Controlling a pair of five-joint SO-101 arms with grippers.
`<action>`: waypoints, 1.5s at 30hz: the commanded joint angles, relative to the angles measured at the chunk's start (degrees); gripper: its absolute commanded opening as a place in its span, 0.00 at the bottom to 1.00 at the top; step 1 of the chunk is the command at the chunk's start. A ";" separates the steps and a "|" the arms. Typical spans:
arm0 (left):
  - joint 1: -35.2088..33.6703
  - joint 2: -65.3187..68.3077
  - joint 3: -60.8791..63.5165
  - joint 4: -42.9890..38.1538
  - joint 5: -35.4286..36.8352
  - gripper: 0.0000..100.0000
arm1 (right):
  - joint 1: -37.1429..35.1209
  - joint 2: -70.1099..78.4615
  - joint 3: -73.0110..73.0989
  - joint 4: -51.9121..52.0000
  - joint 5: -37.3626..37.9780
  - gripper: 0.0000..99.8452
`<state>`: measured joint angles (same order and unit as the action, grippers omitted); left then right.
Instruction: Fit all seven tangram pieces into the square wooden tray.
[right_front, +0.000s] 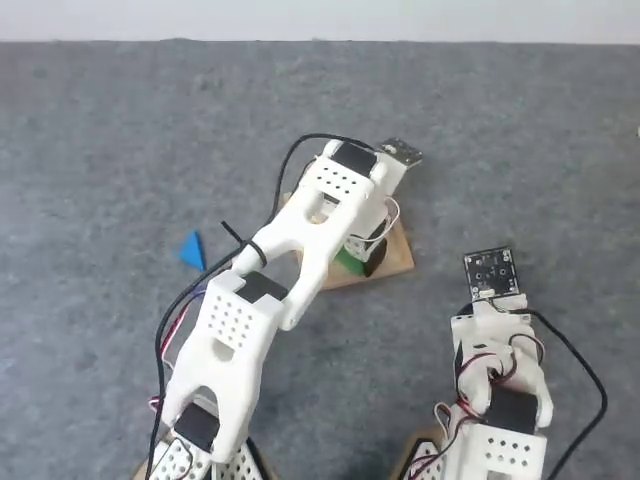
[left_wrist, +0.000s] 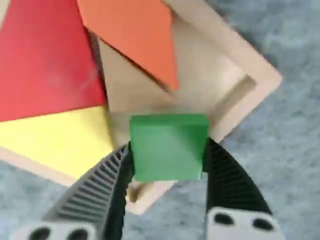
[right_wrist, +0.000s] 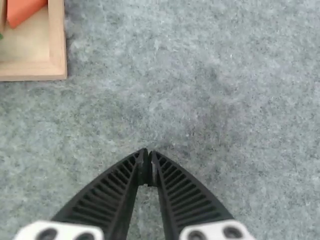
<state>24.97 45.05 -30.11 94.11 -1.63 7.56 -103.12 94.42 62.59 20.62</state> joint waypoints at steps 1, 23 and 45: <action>0.00 -2.37 -0.31 -1.14 -1.76 0.20 | 0.84 -0.75 -0.97 -1.45 0.88 0.01; -1.93 -2.90 -1.89 0.97 -2.37 0.22 | 0.84 -0.75 -0.97 -1.45 0.88 0.01; -6.33 -2.29 -6.29 -0.35 -5.54 0.29 | 0.84 -0.75 -0.97 -1.45 0.97 0.01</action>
<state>18.90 45.05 -34.07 95.16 -4.53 7.56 -103.12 94.42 62.59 20.62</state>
